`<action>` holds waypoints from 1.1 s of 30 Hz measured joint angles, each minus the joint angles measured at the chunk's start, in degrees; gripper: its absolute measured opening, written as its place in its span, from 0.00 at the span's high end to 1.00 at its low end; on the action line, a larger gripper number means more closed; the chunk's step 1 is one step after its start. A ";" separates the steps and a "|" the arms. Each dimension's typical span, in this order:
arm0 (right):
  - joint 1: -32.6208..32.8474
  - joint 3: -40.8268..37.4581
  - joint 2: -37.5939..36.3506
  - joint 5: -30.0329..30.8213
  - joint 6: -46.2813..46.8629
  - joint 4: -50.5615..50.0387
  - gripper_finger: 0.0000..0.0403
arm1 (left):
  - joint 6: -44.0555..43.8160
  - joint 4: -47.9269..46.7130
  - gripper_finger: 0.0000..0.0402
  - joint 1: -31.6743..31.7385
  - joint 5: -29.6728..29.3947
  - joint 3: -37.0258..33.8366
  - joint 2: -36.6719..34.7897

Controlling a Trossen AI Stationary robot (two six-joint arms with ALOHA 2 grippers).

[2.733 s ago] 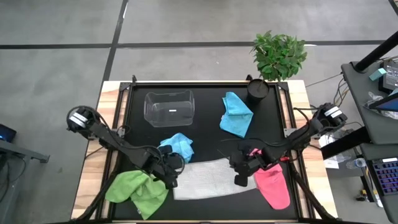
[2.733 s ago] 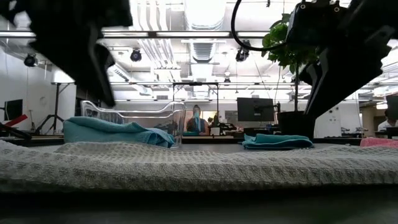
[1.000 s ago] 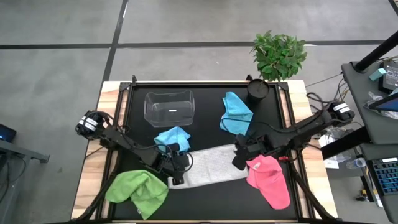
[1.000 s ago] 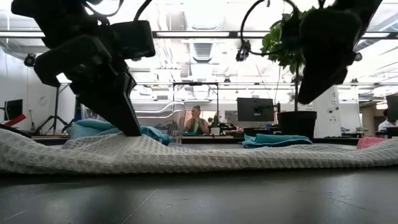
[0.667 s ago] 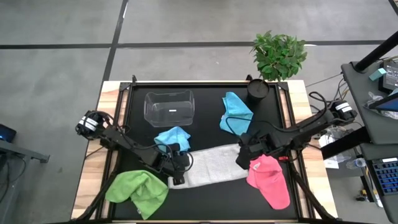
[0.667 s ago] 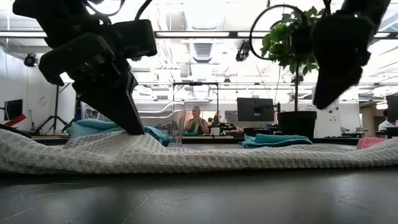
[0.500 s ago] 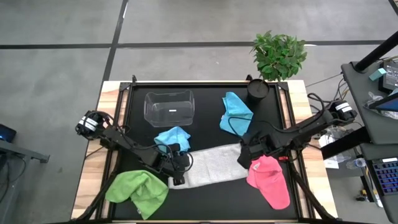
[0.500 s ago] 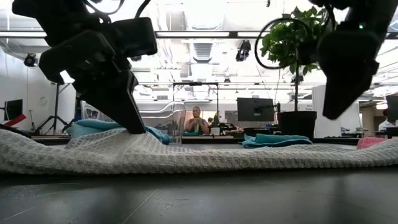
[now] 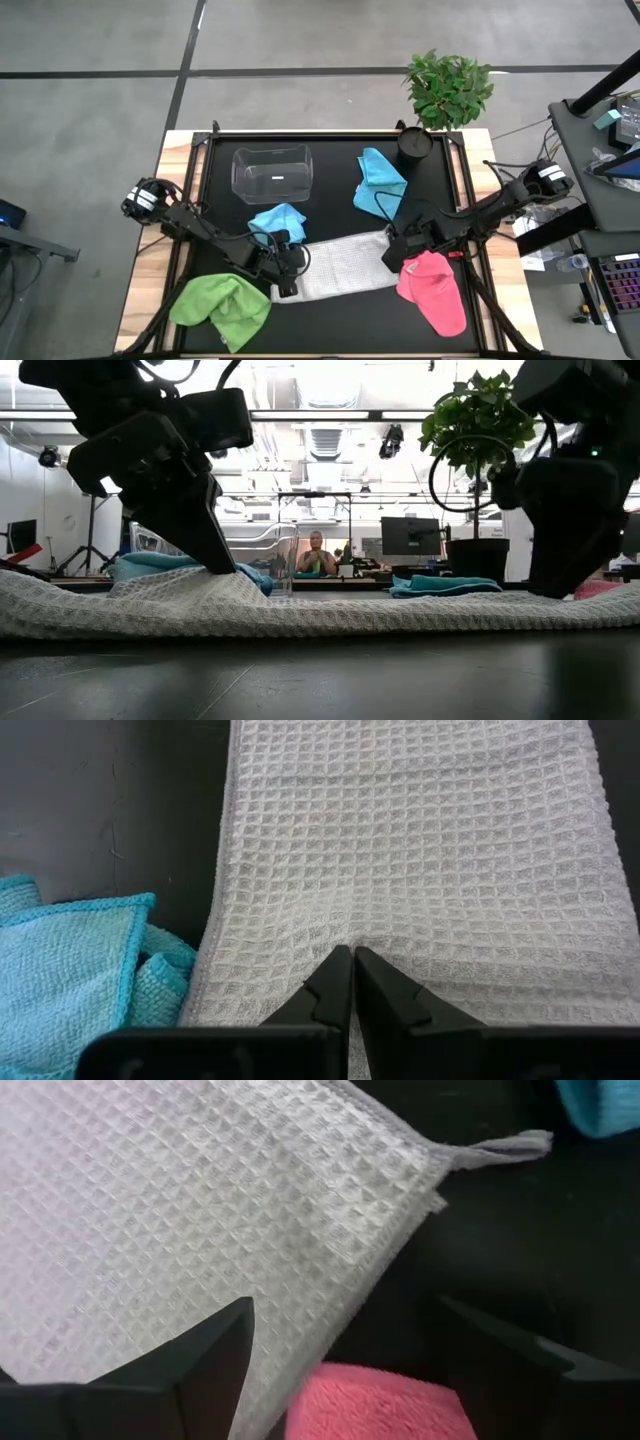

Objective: Fold microfiber towels
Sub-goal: Fold the gray microfiber cloth

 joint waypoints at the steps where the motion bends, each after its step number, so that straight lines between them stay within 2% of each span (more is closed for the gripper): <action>1: 0.00 -0.59 0.00 0.06 0.00 1.32 0.27 | 0.00 -0.01 1.00 0.00 0.00 0.00 0.00; 9: -0.04 -2.17 4.38 0.94 -2.36 13.41 0.30 | 0.07 -0.02 1.00 0.00 -0.11 0.66 -0.01; 16: -0.09 1.42 8.11 -0.51 -7.03 14.32 0.38 | 0.61 -0.26 1.00 -0.02 -0.11 1.39 -1.17; 22: -0.09 2.42 7.11 -2.06 -8.00 14.15 0.58 | 0.44 -1.97 1.00 -0.11 0.00 1.17 -4.25; 25: -0.11 2.41 6.05 -1.62 -8.19 14.05 0.71 | 0.42 -3.69 1.00 -0.27 0.25 1.16 -6.15; 30: -0.11 2.32 4.45 -1.27 -10.72 14.10 0.94 | -0.04 -5.70 1.00 -0.28 4.05 0.74 -7.82; 33: -0.11 2.32 3.58 -0.92 -11.96 14.15 0.97 | -0.09 -5.60 1.00 -0.31 4.62 0.72 -7.82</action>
